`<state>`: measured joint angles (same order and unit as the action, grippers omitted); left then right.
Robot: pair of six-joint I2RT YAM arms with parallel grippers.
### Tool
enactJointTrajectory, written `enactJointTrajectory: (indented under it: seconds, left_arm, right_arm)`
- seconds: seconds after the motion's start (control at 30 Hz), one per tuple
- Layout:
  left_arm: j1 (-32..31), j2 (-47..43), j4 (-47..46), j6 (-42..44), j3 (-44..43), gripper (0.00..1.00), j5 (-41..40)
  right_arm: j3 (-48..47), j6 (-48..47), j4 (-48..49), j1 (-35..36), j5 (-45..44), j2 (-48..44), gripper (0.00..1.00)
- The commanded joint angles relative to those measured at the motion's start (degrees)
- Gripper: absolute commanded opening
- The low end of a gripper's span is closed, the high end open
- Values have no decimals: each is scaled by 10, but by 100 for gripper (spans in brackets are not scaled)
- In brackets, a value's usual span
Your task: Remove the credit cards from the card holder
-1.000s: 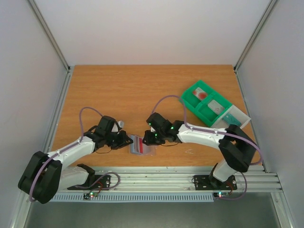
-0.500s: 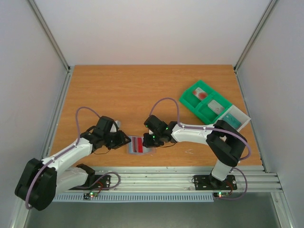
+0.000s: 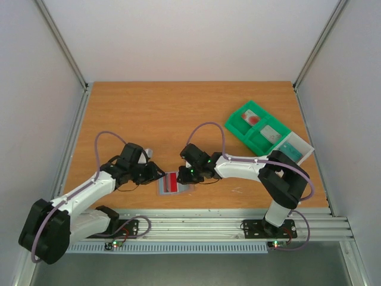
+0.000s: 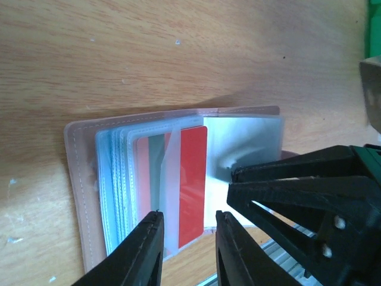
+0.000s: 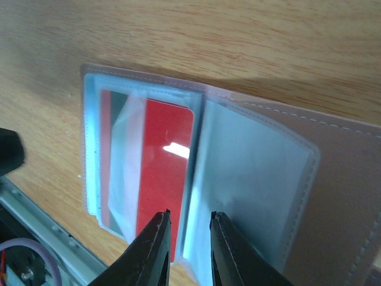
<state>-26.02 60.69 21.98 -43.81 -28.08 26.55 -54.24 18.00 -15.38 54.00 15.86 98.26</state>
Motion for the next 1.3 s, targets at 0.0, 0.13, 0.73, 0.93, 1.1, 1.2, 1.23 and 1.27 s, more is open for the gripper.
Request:
enactJointTrajectory:
  seconds: [0.0, 0.13, 0.73, 0.93, 1.1, 1.2, 1.23, 1.27]
  left_arm:
    - [-2, 41, -56, 15, 13, 23, 24]
    - [-2, 72, -79, 22, 23, 19, 23]
    - [-2, 139, -103, 41, 36, 18, 5]
    - [-2, 137, -100, 41, 35, 18, 0]
    - [-2, 138, -93, 44, 35, 19, -8]
    - [-2, 137, -87, 48, 36, 20, -14]
    - [-2, 138, -88, 48, 36, 21, -14]
    - [-2, 137, -87, 48, 36, 21, -14]
  right_arm:
    - [4, 17, 36, -3, 24, 11, 20]
    - [5, 26, 52, -6, 33, 22, 20]
    - [21, 37, 100, -23, 62, 52, 22]
    - [24, 41, 106, -26, 64, 62, 20]
    - [32, 41, 110, -33, 62, 57, 17]
    - [41, 42, 117, -37, 64, 54, 13]
    - [43, 42, 118, -38, 64, 54, 12]
    - [44, 41, 119, -39, 65, 53, 11]
